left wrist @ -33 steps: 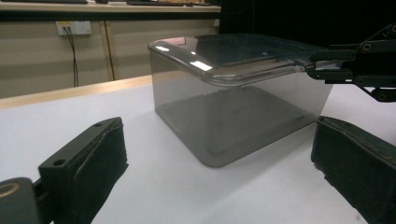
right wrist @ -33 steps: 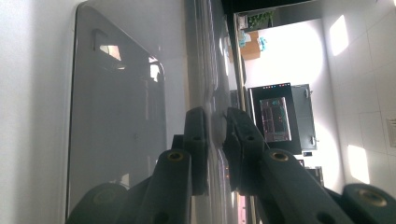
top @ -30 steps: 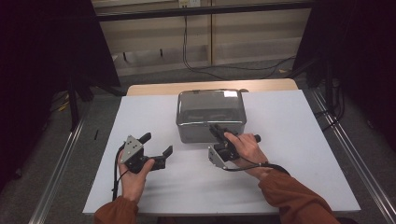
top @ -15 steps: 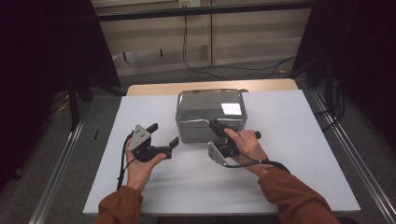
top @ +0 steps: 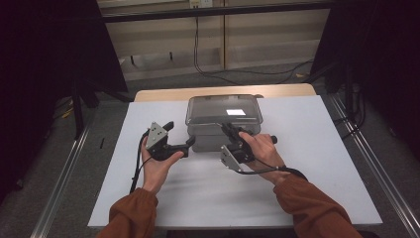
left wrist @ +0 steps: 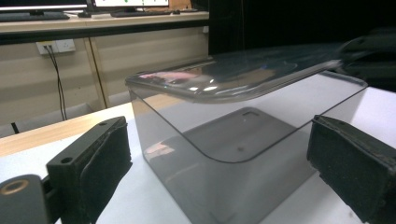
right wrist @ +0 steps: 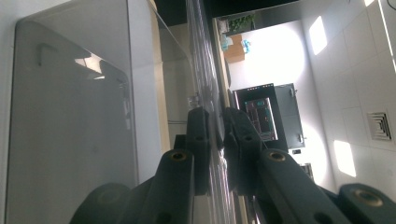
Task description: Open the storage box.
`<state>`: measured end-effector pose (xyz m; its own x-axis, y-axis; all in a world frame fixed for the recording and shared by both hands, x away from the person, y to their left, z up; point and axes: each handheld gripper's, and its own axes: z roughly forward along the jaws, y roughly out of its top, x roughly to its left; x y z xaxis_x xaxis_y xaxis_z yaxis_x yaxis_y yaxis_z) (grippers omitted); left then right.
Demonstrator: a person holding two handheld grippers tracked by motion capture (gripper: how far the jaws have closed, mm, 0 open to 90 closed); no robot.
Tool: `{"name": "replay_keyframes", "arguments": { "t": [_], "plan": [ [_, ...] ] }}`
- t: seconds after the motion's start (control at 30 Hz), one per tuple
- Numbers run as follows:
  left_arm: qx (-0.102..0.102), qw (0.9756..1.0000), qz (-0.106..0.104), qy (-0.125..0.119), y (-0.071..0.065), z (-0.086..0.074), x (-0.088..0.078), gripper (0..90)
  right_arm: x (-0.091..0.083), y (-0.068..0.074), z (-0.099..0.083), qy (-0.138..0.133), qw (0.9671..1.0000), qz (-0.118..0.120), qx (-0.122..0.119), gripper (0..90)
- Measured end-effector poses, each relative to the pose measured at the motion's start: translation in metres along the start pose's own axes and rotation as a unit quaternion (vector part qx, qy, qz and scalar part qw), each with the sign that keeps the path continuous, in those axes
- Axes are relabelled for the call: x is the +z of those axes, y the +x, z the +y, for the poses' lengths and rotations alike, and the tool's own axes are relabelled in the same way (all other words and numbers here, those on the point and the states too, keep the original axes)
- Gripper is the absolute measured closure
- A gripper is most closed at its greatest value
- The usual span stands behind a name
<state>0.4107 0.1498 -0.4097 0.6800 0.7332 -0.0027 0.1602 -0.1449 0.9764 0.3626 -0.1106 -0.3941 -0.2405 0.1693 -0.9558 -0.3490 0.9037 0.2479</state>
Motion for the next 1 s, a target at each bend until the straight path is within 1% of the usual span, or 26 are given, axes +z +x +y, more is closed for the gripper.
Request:
{"name": "replay_keyframes", "arguments": {
  "t": [0.07, 0.17, 0.2, 0.27, 0.33, 0.37, 0.4, 0.43, 0.5, 0.53, 0.57, 0.6, 0.67, 0.7, 0.73, 0.8, 0.87, 0.9, 0.93, 1.0],
  "plan": [
    [-0.004, 1.0000, 0.002, 0.000, 0.002, 0.000, 0.005, 6.2, 0.000, -0.002, 0.000, 0.000, 1.0000, -0.001, 0.001, 81.0],
    [-0.001, 1.0000, 0.006, -0.003, 0.004, 0.000, 0.012, 7.1, 0.001, -0.003, 0.000, -0.001, 1.0000, -0.003, 0.002, 81.0],
    [0.002, 1.0000, 0.006, -0.001, 0.004, 0.000, 0.014, 7.9, 0.001, -0.003, 0.000, -0.001, 1.0000, -0.003, 0.002, 81.1],
    [0.010, 0.9999, 0.013, 0.003, 0.004, 0.000, 0.018, 8.0, 0.000, -0.004, 0.001, 0.000, 1.0000, -0.003, 0.002, 81.1],
    [0.005, 0.9999, 0.009, 0.000, 0.004, 0.000, 0.021, 8.1, 0.000, -0.004, 0.000, 0.000, 1.0000, -0.003, 0.002, 81.1],
    [0.005, 0.9999, 0.009, -0.002, 0.004, 0.001, 0.022, 8.6, 0.000, -0.004, 0.000, 0.000, 1.0000, -0.003, 0.003, 81.1],
    [0.010, 0.9999, 0.010, -0.005, 0.005, 0.001, 0.023, 9.1, 0.000, -0.004, 0.000, -0.001, 1.0000, -0.003, 0.002, 81.1],
    [0.008, 0.9999, 0.010, -0.010, 0.004, 0.002, 0.024, 9.1, 0.000, -0.003, 0.000, -0.001, 1.0000, -0.004, 0.003, 81.0],
    [0.018, 0.9997, 0.006, -0.012, 0.004, 0.003, 0.025, 11.1, 0.001, -0.003, 0.000, 0.000, 1.0000, -0.004, 0.004, 80.8],
    [0.021, 0.9996, 0.007, -0.015, 0.004, 0.004, 0.025, 13.1, 0.001, -0.003, 0.000, 0.000, 1.0000, -0.005, 0.003, 80.6],
    [0.025, 0.9995, 0.009, -0.019, 0.005, 0.005, 0.024, 15.3, 0.001, -0.002, 0.001, 0.000, 1.0000, -0.004, 0.008, 80.2],
    [0.026, 0.9993, 0.013, -0.023, 0.006, 0.006, 0.024, 16.2, 0.001, -0.002, 0.001, -0.001, 1.0000, -0.003, 0.007, 80.0],
    [0.030, 0.9992, 0.010, -0.024, 0.006, 0.006, 0.025, 17.0, 0.001, -0.001, 0.000, 0.000, 1.0000, -0.003, 0.005, 79.9],
    [0.032, 0.9991, 0.010, -0.026, 0.006, 0.006, 0.024, 18.9, 0.001, -0.001, 0.000, 0.001, 1.0000, -0.003, 0.009, 79.7],
    [0.035, 0.9990, 0.013, -0.024, 0.006, 0.006, 0.024, 19.9, 0.001, -0.002, 0.000, -0.001, 1.0000, -0.002, 0.009, 79.4],
    [0.035, 0.9989, 0.014, -0.028, 0.006, 0.007, 0.024, 20.4, 0.001, -0.002, 0.000, 0.002, 0.9998, 0.000, 0.018, 77.6],
    [0.037, 0.9989, 0.009, -0.028, 0.006, 0.007, 0.024, 22.9, 0.002, -0.003, -0.003, 0.003, 0.9995, 0.002, 0.031, 74.8],
    [0.040, 0.9988, 0.010, -0.027, 0.006, 0.007, 0.024, 23.1, 0.002, -0.004, -0.005, 0.002, 0.9990, 0.004, 0.044, 72.8],
    [0.041, 0.9987, 0.009, -0.027, 0.006, 0.007, 0.024, 23.3, 0.002, -0.004, -0.007, 0.002, 0.9978, 0.008, 0.065, 71.6],
    [0.042, 0.9986, 0.008, -0.029, 0.007, 0.007, 0.024, 24.5, 0.002, -0.005, -0.011, 0.004, 0.9961, 0.010, 0.088, 67.8]
  ]
}}
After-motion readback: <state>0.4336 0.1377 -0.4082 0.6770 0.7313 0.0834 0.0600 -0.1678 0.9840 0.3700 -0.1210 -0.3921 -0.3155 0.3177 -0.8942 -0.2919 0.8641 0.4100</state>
